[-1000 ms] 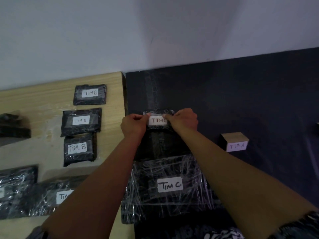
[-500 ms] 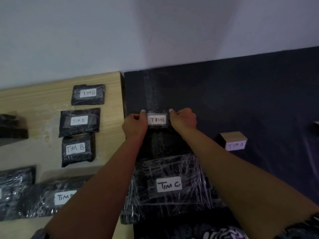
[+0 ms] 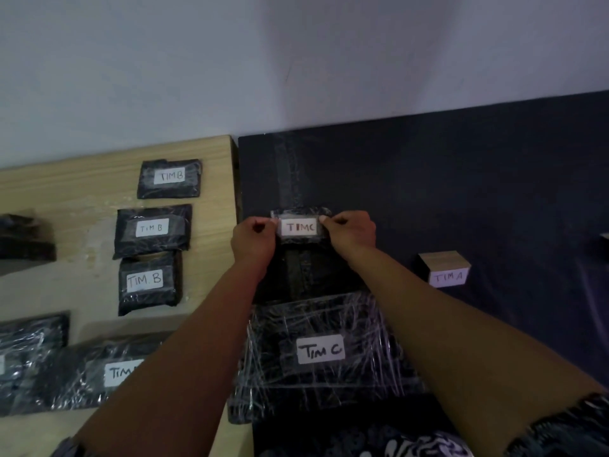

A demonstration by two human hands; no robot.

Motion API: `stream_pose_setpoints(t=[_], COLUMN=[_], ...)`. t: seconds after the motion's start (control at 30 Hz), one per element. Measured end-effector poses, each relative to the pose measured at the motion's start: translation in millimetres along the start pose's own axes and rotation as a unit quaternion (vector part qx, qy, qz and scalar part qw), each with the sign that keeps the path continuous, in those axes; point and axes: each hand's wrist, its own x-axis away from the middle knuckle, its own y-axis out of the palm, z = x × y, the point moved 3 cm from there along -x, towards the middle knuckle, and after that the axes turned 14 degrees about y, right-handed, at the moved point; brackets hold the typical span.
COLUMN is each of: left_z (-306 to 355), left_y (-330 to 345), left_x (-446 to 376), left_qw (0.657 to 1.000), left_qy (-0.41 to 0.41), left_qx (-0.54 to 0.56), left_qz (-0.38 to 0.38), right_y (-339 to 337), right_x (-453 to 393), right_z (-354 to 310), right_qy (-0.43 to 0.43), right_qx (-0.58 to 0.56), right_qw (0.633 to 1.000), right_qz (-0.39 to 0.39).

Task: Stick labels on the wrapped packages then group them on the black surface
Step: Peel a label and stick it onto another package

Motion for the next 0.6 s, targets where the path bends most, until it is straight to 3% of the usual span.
stream_pose_setpoints(t=[0.47, 0.6], left_z=[-4, -9], left_y=[0, -2], left_x=[5, 4], left_qw=[0.996, 0.997], left_qy=[-0.028, -0.016], left_qx=[0.082, 0.055], left_qz=[-0.037, -0.059], right_y=[-6, -11], right_x=[8, 11], right_z=[4, 0], right_qy=[-0.04, -0.055], right_qx=[0.021, 0.063], right_qw=[0.998, 0.996], right_qz=[-0.054, -0.041])
